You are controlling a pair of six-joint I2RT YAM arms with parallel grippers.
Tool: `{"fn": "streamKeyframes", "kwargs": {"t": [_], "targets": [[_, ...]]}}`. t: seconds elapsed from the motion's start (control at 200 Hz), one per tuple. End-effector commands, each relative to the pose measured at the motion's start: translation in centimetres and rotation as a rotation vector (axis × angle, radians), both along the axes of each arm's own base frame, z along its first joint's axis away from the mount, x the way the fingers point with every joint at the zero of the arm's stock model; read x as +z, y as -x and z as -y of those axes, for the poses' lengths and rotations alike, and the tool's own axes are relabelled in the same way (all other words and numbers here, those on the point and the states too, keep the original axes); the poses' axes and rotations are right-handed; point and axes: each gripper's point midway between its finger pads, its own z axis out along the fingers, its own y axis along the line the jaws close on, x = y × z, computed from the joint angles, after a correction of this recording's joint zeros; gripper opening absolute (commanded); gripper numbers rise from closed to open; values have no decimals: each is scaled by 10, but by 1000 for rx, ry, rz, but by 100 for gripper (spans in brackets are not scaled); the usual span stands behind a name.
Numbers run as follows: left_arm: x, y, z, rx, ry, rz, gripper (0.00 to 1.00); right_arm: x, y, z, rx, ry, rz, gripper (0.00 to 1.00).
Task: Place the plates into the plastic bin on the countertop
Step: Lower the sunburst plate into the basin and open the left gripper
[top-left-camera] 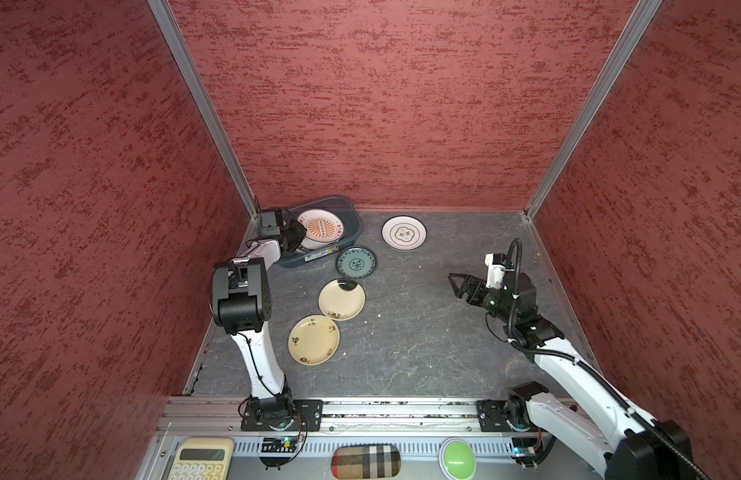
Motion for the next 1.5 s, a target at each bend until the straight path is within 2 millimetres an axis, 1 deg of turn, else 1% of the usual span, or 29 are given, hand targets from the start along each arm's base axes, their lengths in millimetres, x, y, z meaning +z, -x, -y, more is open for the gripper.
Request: {"fn": "streamKeyframes", "kwargs": {"t": [0.0, 0.135, 0.261, 0.366, 0.391, 0.411, 0.446, 0.516, 0.536, 0.566, 0.616, 0.621, 0.631, 0.636, 0.646, 0.751, 0.922, 0.982, 1.067, 1.217, 1.398, 1.498], "targets": [[11, -9, -7, -2, 10, 54, 0, -1, 0, 4, -25, 2, -1, 95], [3, -9, -9, -6, 2, 37, 0, -4, 0, 4, -24, 7, -9, 95], [-7, -8, -10, -11, 0, 14, 7, -4, 0, 5, -26, 13, -15, 95], [-14, -7, -12, -6, 0, 1, 11, -5, 0, 7, -34, 19, -16, 95], [-15, -7, -12, -7, -1, -1, 13, -5, 1, 7, -35, 18, -15, 95], [-15, -7, -13, -7, -3, -2, 17, -4, 1, 7, -36, 18, -14, 95], [-16, -7, -13, -11, -4, -4, 27, -5, 1, 7, -36, 18, -13, 95], [-15, -7, -12, -26, -14, 5, 39, -4, 1, 7, -35, 18, -10, 95], [-15, -6, -13, -28, -18, 4, 45, -5, 1, 7, -37, 17, -14, 95], [-13, -6, -13, -32, -24, 7, 59, -5, 1, 7, -37, 17, -14, 95], [-11, -6, -12, -41, -36, 13, 78, -5, 1, 7, -39, 15, -13, 95], [-11, -6, -12, -41, -37, 13, 82, -5, 1, 7, -39, 15, -14, 95], [-11, -6, -12, -44, -40, 14, 95, -5, 1, 7, -38, 13, -15, 95], [-10, -6, -12, -44, -42, 15, 97, -5, 1, 7, -38, 13, -14, 95], [-10, -6, -12, -45, -43, 16, 100, -4, 1, 7, -37, 13, -11, 95], [-4, -5, -14, -47, -62, 25, 99, -5, 0, 4, -27, 1, -13, 95], [1, -3, -18, -36, -90, 9, 100, -9, -1, 3, -24, 1, -26, 95], [3, -2, -17, -51, -101, 14, 99, -10, -1, 3, -24, 1, -28, 95], [11, -2, -12, -99, -137, 55, 99, -11, -1, 2, -19, 1, -30, 95], [14, 3, -13, -97, -184, 41, 100, -12, -1, 1, -14, 1, -33, 95], [22, 3, -14, -84, -231, 34, 99, -15, -2, 0, -7, 4, -43, 95], [21, 4, -16, -78, -237, 21, 99, -14, -2, 0, -4, 6, -42, 95]]}}
